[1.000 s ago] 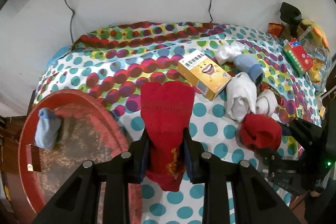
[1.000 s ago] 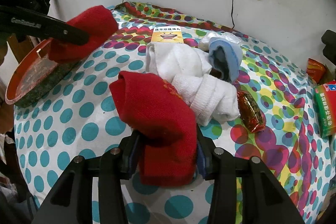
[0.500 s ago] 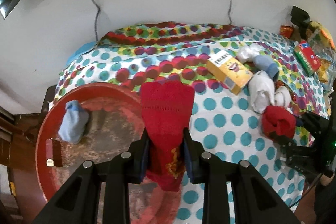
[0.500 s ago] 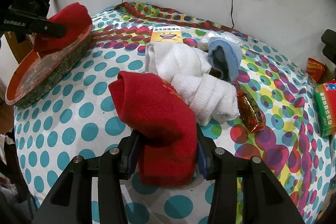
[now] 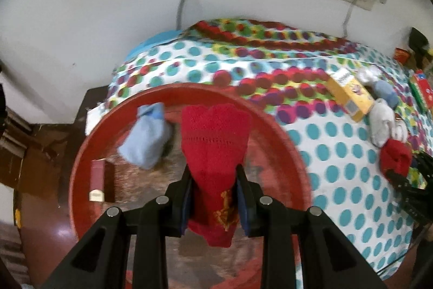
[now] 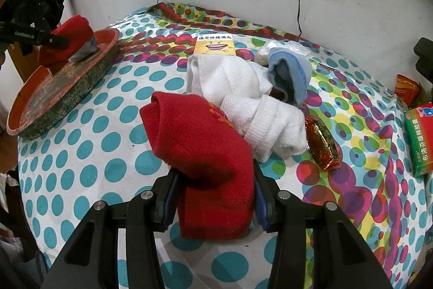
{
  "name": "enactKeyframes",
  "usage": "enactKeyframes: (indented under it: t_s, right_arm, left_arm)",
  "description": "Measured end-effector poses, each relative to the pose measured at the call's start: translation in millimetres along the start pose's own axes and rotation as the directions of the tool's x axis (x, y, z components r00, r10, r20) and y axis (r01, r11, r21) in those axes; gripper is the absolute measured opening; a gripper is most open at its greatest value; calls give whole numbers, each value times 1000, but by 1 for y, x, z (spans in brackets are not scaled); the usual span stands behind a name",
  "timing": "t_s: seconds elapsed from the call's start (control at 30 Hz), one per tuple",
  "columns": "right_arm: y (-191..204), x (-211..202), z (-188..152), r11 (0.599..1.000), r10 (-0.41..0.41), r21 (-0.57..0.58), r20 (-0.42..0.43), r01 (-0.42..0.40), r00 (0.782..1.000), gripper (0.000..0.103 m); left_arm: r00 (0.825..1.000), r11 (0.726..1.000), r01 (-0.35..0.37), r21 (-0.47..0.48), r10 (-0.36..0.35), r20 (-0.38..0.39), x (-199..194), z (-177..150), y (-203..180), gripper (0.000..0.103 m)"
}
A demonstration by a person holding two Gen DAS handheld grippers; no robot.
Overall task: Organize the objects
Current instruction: 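Carry the red sock onto the tray and open left while right holds its sock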
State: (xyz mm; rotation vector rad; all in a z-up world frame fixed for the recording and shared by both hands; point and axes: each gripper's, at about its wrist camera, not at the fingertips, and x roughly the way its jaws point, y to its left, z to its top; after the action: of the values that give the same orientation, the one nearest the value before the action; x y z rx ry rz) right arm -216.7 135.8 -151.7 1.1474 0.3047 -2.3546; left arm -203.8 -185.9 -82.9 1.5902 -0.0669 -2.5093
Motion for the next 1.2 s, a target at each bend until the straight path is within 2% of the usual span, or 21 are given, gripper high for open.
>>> enactKeyframes:
  t_s: [0.47,0.8,0.97,1.07,1.2]
  right_arm:
    - [0,0,0,1000,-1,0,0,1,1000,44]
    - [-1,0,1,1000,1,0,0,-1,1000,44]
    - [-1,0,1,1000,1,0,0,-1,1000,44]
    - [-1,0,1,1000,1,0,-1,-1,1000,44]
    - [-1,0,1,1000,1,-1,-1,-1,1000,44]
  left_arm:
    - [994,989,-110,-101,108,-31,10,-2,84,28]
    - [989,978,-136,-161,126,-71,32,4,121,29]
    - [985,975,-160,-154,148,-84,43,7,124,32]
    - [978,965,-201,-170,189,-85,44,8,127,38]
    - [983,962,-178,-209,165,-77,37,8,133,49]
